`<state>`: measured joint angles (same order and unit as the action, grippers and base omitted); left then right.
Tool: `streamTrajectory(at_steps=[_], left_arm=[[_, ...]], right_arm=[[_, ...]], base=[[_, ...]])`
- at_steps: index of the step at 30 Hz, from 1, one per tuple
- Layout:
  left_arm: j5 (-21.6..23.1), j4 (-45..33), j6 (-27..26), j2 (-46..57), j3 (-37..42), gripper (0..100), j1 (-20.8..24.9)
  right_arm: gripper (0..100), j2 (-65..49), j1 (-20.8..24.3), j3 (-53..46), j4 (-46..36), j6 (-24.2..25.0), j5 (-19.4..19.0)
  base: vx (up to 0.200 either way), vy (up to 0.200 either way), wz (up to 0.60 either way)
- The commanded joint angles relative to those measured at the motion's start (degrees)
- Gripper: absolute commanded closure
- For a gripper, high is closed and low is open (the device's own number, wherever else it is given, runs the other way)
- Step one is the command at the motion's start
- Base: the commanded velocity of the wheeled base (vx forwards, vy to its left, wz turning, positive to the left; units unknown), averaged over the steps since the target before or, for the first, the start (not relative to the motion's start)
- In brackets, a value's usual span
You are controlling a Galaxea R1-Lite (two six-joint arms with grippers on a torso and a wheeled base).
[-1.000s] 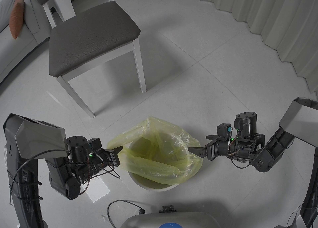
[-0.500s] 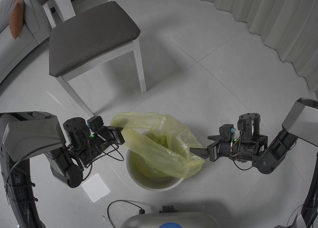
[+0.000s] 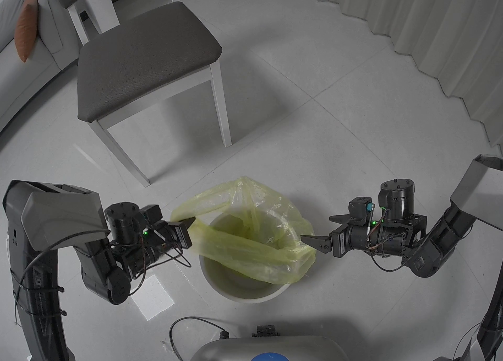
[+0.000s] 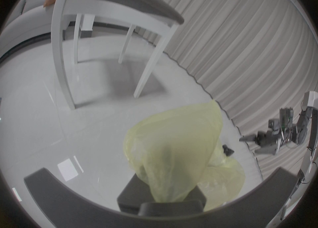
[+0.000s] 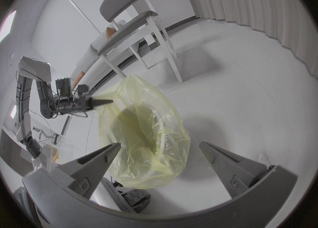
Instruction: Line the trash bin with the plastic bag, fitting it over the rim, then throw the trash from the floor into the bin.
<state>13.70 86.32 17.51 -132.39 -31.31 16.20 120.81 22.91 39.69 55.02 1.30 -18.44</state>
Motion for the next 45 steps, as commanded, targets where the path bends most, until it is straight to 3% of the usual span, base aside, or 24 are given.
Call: streamTrajectory(at_steps=[1, 7, 18, 19, 35, 45], left_arm=[[-0.08, 3.68, -0.02, -3.84, 5.03, 100, 0.67], [0.01, 3.68, 0.6, -2.79, 9.42, 100, 0.15], [0.01, 3.68, 1.57, -2.61, 9.77, 100, 0.32], [0.01, 3.68, 1.57, -2.26, 9.95, 0, 0.41], [0.71, 3.68, 0.6, 6.18, 19.26, 0, 0.67], [0.45, 3.68, -1.69, 6.27, 19.7, 0, 0.23]], right_arm=[[0, -0.05, 0.03, -0.14, 0.0, -0.16, -0.01], [0, 0.04, 0.47, -0.32, 0.0, -0.43, -0.01], [0, -1.1, 2.93, -0.58, 0.62, -0.34, -0.01], [0, -1.37, 2.93, -0.58, 0.62, -0.34, -0.01], [0, -2.24, 7.94, -0.84, 0.44, -0.43, -0.01], [0, -2.95, 8.3, -0.93, 0.44, -0.43, -0.01]], base=[[0.0, 0.0, 0.0], [0.0, 0.0, 0.0], [0.0, 0.0, 0.0], [0.0, 0.0, 0.0], [0.0, 0.0, 0.0], [-0.2, 0.0, 0.0]])
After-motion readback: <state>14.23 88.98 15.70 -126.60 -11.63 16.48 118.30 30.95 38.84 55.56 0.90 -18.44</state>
